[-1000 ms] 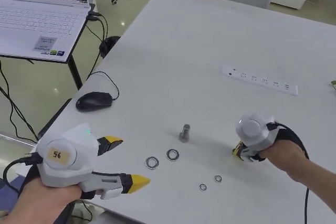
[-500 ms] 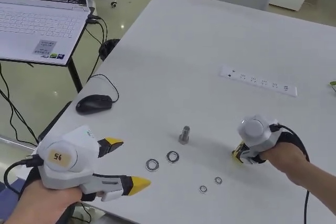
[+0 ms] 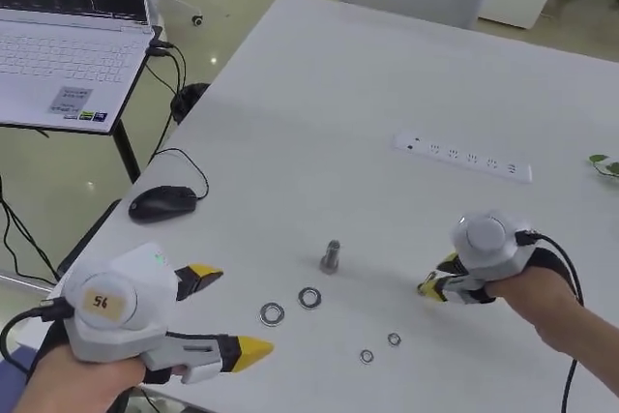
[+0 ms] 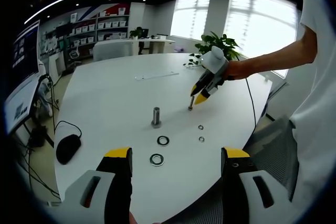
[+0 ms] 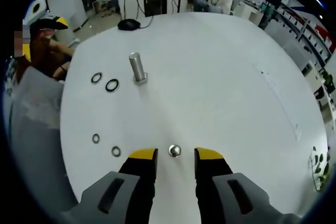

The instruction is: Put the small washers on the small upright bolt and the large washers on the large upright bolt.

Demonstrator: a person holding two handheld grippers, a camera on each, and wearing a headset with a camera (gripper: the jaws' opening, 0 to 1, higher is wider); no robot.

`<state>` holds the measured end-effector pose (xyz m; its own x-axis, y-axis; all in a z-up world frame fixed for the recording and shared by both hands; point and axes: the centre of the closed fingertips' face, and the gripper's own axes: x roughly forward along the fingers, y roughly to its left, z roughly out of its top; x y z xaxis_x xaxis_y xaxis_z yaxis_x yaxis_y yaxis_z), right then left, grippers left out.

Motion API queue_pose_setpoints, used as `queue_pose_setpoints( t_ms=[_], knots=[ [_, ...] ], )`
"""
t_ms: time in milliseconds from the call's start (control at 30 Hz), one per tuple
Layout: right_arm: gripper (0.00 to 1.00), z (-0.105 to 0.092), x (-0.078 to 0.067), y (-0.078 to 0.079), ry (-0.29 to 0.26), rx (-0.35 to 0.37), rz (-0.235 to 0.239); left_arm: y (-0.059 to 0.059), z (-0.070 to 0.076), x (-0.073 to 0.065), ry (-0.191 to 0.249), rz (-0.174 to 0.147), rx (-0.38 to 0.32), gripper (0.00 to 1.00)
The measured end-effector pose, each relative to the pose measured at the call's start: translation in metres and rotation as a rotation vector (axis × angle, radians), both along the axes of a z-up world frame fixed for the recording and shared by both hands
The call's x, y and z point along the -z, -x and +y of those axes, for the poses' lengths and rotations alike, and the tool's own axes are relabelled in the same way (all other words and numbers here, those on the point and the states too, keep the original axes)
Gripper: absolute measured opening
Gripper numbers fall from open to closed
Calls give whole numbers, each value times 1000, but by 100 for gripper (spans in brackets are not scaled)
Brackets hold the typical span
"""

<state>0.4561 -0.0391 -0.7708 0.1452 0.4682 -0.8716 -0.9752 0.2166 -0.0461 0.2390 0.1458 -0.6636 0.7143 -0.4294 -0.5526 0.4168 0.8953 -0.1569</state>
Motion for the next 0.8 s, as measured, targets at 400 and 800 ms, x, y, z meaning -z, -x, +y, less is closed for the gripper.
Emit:
queue_pose_setpoints(
  t_ms=[400, 800],
  knots=[
    [30, -18, -28, -1, -153, 160, 23, -1, -3, -3, -1, -6, 7, 68],
    [31, -41, -36, 5, -238, 259, 49, -3, -8, -5, 4, -13, 14, 68]
  ],
)
